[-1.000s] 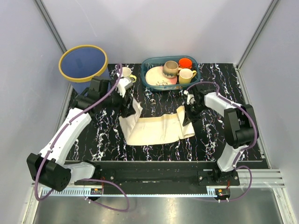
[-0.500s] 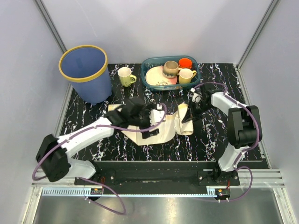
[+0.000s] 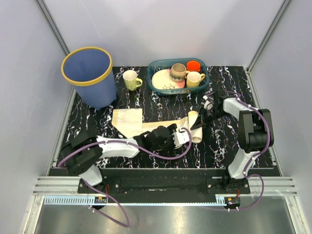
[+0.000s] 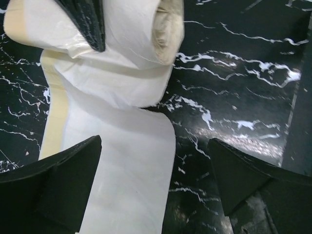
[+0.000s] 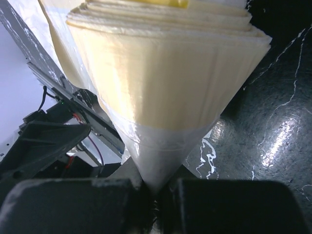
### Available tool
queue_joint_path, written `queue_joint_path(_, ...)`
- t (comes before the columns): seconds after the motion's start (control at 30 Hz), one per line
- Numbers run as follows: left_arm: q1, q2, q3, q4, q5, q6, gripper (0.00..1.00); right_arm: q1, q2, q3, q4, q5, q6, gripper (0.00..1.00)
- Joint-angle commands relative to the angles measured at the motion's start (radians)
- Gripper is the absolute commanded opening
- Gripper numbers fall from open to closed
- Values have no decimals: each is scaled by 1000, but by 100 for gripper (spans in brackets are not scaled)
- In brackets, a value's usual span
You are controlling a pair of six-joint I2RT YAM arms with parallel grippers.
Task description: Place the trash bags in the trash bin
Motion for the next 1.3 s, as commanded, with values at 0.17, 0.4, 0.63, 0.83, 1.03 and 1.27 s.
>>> queue_joint_path(0.17,-45,142,-26,355,-226,-106,99,-12,-31,-19,-20,-78,28,0)
queue_joint_path(0.4,-49,214,-64,465,-300,-115,98,-19,-28,-24,-31,-93,29,0)
queue_joint_path(0.63,-44,251,-84,577,-312,-84,70,-19,-7,-28,-39,-110,31,0)
queue_joint_path(0.83,-35,263,-90,606,-277,-84,63,-21,-1,-22,-43,-97,34,0)
queue_joint_path(1.03,-41,252,-92,608,-265,-119,91,-21,15,-8,-33,-145,45,0)
queue_joint_path(1.27,-22,318,-59,597,-318,-142,73,-24,-4,-16,-54,-150,29,0)
